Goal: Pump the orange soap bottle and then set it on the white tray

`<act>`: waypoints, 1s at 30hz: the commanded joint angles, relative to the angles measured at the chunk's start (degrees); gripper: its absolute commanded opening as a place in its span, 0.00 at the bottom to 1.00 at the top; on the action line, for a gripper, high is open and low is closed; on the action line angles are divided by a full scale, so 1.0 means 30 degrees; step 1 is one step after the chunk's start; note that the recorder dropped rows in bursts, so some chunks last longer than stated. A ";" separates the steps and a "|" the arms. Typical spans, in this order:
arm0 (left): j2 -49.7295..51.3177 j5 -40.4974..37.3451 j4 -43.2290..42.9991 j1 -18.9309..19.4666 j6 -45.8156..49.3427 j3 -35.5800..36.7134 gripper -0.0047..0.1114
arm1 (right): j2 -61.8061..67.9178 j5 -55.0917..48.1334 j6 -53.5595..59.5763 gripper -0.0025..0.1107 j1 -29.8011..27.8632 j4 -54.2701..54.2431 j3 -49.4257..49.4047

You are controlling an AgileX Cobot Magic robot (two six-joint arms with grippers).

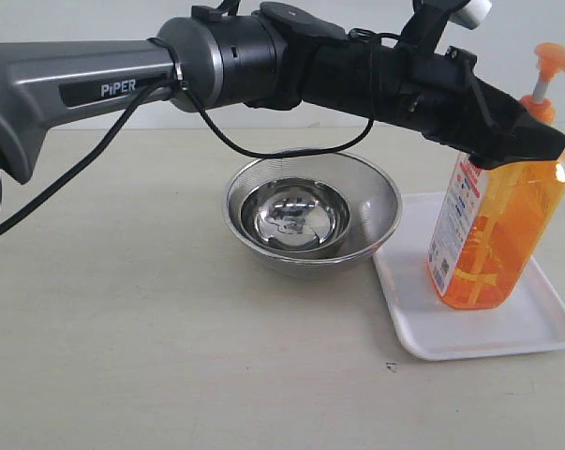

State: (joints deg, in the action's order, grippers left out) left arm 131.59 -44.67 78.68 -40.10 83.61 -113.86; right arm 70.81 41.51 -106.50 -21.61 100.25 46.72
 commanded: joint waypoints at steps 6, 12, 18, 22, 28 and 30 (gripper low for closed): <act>-0.0059 -0.0110 -0.0048 -0.0168 -0.0166 -0.0045 0.81 | -0.0132 0.0078 0.0170 0.02 -0.0054 -0.0101 -0.0088; -0.0059 -0.0388 -0.0534 -0.0168 -0.0002 -0.0045 0.95 | -0.0132 0.0078 0.0170 0.02 -0.0054 -0.0101 -0.0088; -0.0353 -0.0552 -0.0714 -0.0168 0.0300 -0.0045 0.96 | -0.0132 0.0078 0.0170 0.02 -0.0054 -0.0101 -0.0088; -0.0853 -0.0580 -0.1697 -0.0168 0.0391 -0.0045 0.96 | -0.0132 0.0047 0.0204 0.02 -0.0054 -0.0101 -0.0088; -0.1623 -0.0746 -0.3210 -0.0168 0.0391 -0.0045 0.96 | -0.0132 -0.0148 0.0204 0.02 -0.0054 -0.0101 -0.0088; -0.1820 -0.0959 -0.3917 -0.0168 0.0252 -0.0045 0.96 | -0.0132 -0.0299 0.0204 0.02 -0.0054 -0.0101 -0.0088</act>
State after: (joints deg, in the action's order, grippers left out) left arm 127.44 -45.99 69.61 -40.35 84.55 -113.86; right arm 70.81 41.53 -106.50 -21.61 100.25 46.72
